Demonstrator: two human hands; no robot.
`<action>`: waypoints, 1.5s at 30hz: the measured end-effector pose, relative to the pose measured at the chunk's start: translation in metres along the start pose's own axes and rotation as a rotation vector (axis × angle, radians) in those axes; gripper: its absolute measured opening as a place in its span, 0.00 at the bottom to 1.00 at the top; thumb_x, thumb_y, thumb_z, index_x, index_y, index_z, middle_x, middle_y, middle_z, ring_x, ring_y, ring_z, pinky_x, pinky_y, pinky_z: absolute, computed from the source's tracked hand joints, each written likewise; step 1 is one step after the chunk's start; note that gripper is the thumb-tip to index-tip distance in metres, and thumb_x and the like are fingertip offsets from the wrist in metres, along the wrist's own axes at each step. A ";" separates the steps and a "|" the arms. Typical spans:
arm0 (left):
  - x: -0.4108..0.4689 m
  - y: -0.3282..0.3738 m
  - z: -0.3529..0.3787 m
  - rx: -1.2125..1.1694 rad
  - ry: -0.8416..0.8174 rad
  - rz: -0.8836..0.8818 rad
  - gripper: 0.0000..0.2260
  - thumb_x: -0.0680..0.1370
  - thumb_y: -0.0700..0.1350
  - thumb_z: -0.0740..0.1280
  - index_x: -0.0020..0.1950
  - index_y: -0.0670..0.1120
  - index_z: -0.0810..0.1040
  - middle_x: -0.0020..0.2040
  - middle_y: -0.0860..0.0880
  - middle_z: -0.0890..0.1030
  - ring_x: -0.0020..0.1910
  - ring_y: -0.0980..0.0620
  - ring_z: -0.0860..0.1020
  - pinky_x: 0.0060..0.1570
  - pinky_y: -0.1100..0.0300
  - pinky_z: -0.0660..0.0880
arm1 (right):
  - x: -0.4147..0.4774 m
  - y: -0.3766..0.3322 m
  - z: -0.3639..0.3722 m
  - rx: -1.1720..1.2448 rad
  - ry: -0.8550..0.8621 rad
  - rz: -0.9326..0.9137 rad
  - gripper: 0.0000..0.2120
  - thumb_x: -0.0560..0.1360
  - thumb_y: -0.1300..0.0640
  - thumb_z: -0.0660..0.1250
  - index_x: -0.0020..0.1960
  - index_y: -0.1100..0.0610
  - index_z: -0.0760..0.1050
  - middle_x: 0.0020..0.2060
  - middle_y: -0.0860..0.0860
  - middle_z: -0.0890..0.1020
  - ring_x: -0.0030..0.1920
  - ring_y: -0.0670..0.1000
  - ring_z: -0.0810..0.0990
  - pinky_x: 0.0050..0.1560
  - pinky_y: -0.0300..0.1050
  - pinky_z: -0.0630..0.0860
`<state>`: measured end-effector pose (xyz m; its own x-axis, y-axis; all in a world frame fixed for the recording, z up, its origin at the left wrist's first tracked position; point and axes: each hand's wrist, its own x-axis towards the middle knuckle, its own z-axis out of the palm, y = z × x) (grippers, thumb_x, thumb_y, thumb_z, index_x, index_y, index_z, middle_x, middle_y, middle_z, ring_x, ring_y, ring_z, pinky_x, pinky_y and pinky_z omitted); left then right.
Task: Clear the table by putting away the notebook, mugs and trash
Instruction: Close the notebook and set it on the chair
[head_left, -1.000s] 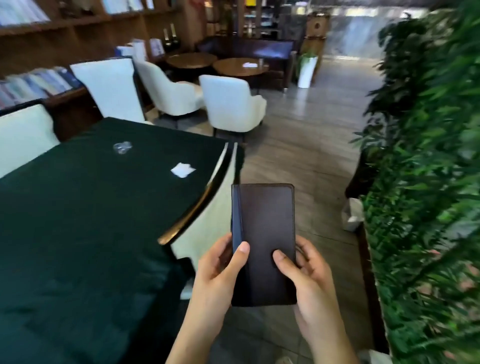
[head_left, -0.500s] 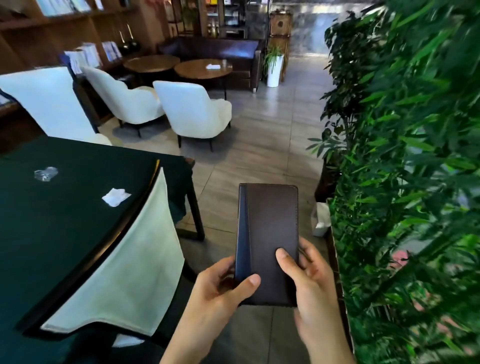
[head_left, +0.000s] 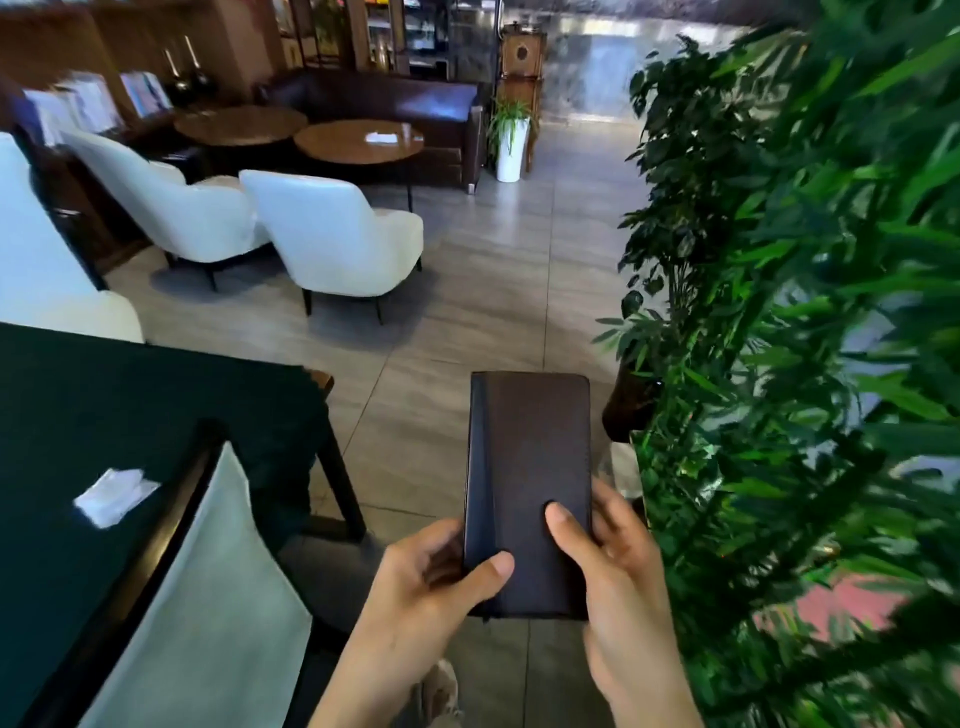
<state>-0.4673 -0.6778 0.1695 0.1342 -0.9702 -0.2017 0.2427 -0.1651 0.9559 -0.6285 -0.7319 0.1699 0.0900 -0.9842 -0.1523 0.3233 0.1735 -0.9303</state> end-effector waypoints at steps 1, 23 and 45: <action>0.019 0.006 -0.006 -0.007 0.000 0.000 0.15 0.68 0.48 0.80 0.52 0.44 0.89 0.50 0.42 0.90 0.51 0.47 0.88 0.47 0.60 0.83 | 0.018 -0.003 0.009 -0.010 -0.001 -0.008 0.18 0.67 0.54 0.76 0.57 0.50 0.84 0.53 0.53 0.89 0.53 0.54 0.88 0.45 0.42 0.85; 0.269 0.072 -0.184 -0.216 0.528 0.105 0.13 0.74 0.46 0.77 0.57 0.45 0.88 0.54 0.42 0.89 0.54 0.42 0.88 0.48 0.59 0.83 | 0.342 0.040 0.217 -0.331 -0.573 0.265 0.19 0.66 0.53 0.83 0.55 0.56 0.86 0.50 0.55 0.90 0.52 0.54 0.89 0.47 0.39 0.83; 0.369 -0.028 -0.336 -0.713 1.450 -0.178 0.12 0.78 0.35 0.74 0.61 0.39 0.83 0.45 0.47 0.88 0.39 0.52 0.86 0.35 0.62 0.83 | 0.486 0.267 0.423 -0.763 -1.259 0.636 0.06 0.80 0.59 0.71 0.56 0.55 0.84 0.49 0.49 0.87 0.50 0.50 0.87 0.41 0.39 0.84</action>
<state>-0.1019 -0.9721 -0.0031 0.7001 0.0917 -0.7081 0.6694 0.2611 0.6956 -0.1002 -1.1493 -0.0110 0.8267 -0.0422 -0.5611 -0.5563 0.0880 -0.8263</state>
